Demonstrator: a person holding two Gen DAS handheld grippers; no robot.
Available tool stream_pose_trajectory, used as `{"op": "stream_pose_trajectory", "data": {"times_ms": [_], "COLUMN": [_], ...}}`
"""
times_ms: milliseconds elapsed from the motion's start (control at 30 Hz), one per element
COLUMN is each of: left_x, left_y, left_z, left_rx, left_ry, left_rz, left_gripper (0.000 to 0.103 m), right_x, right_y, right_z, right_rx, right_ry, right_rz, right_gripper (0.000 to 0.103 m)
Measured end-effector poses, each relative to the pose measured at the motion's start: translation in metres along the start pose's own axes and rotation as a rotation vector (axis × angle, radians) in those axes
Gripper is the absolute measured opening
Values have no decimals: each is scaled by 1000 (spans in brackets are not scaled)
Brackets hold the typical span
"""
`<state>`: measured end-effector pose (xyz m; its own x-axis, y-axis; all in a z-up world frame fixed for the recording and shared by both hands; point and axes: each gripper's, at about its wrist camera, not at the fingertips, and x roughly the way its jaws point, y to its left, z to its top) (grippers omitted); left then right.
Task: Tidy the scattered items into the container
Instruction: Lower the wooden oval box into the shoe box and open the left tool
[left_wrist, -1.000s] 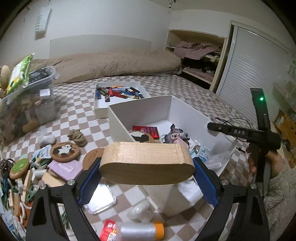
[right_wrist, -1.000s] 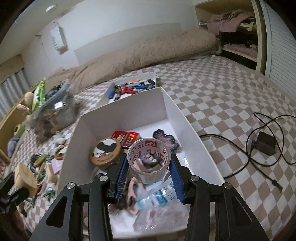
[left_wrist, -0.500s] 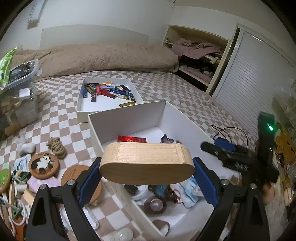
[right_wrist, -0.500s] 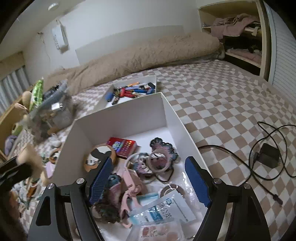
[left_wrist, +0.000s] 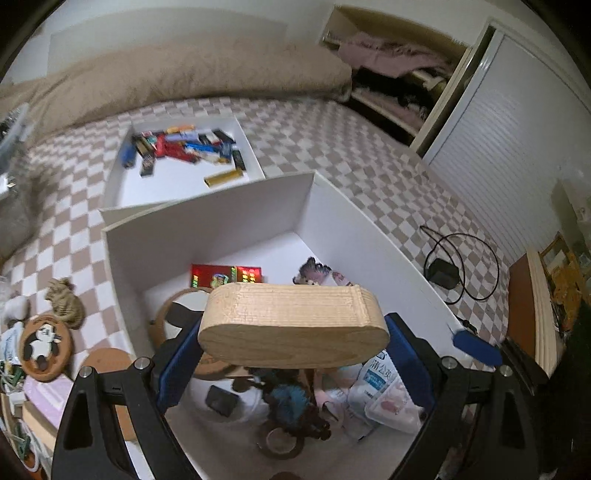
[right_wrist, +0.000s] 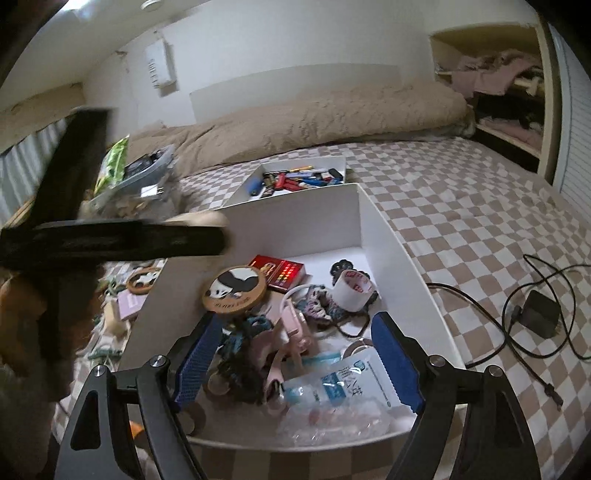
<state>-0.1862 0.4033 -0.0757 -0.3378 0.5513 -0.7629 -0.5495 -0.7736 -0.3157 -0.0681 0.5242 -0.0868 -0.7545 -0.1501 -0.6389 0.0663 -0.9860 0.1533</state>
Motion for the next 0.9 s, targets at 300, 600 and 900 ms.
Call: {"op": "stream_pose_trajectory", "data": {"times_ms": [300, 600, 900], "left_x": [37, 51, 39], "left_y": [14, 16, 10], "left_z": [13, 18, 11], "left_rx": [-94, -52, -20], "left_ry": [83, 79, 76], "left_rz": [29, 69, 85], "left_gripper": [94, 103, 103], "right_x": [-7, -1, -3], "right_y": [3, -5, -4], "right_z": [-8, -8, -8], "right_rx": [-31, -8, -3], "right_ry": [-8, -4, -3], "right_rz": [27, 32, 24], "right_gripper": [87, 87, 87]}}
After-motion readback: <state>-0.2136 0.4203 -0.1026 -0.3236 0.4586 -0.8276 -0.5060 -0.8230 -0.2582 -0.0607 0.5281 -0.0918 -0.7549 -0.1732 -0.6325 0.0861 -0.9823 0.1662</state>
